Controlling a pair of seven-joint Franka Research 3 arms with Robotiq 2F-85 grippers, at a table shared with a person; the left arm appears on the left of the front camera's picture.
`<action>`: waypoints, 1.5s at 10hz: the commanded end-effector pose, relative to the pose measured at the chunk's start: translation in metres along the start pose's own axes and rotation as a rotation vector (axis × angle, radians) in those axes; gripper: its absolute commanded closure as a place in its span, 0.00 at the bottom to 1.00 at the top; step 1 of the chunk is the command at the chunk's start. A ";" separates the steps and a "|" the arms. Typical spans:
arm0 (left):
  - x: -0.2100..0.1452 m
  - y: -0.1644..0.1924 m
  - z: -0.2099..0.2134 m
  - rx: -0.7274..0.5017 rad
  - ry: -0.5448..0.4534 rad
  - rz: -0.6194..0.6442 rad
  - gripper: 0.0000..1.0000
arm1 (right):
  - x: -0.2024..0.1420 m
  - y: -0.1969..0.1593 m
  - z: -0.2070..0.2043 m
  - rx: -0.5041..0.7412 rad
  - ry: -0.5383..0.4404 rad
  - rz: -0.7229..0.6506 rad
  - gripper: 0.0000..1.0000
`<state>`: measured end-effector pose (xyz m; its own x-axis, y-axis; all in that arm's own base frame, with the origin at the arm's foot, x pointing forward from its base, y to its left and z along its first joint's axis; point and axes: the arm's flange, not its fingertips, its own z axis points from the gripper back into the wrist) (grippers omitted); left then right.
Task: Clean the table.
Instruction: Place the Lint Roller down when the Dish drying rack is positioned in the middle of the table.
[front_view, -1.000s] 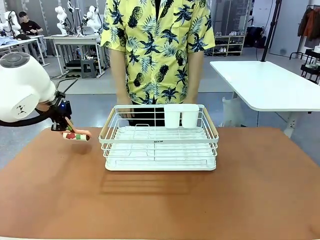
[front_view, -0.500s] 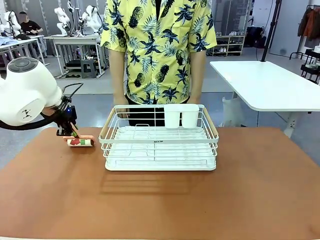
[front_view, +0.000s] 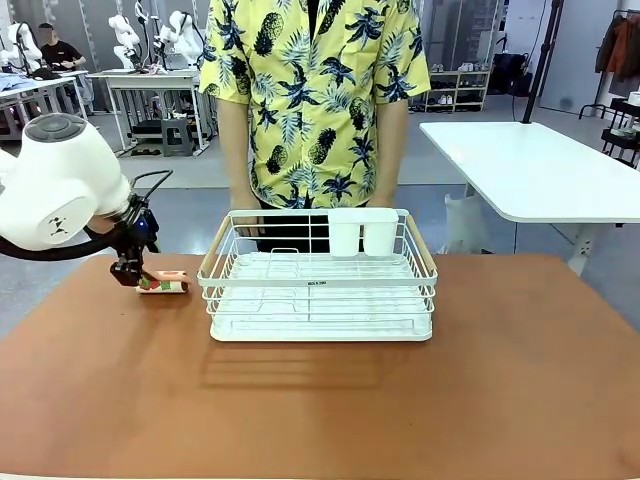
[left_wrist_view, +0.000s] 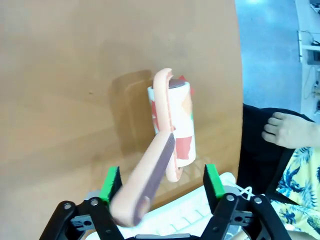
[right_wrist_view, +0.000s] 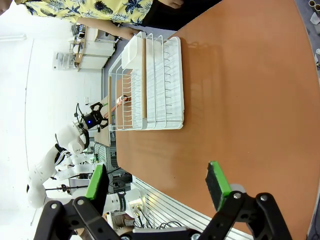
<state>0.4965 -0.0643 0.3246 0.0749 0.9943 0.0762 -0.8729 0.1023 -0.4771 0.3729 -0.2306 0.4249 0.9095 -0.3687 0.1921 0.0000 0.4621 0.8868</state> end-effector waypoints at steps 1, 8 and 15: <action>0.000 0.007 0.035 0.108 -0.013 0.045 0.09 | -0.002 0.002 0.002 0.004 0.008 0.014 0.00; 0.010 0.000 0.104 0.325 -0.071 0.144 0.00 | -0.002 0.002 0.002 0.004 0.008 0.014 0.00; 0.006 0.007 0.099 0.303 -0.094 0.141 0.00 | -0.002 0.002 0.002 0.004 0.008 0.014 0.00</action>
<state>0.4432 -0.0617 0.4098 -0.0864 0.9891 0.1190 -0.9788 -0.0620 -0.1953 0.3729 -0.2307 0.4250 0.9094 -0.3688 0.1923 -0.0001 0.4621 0.8868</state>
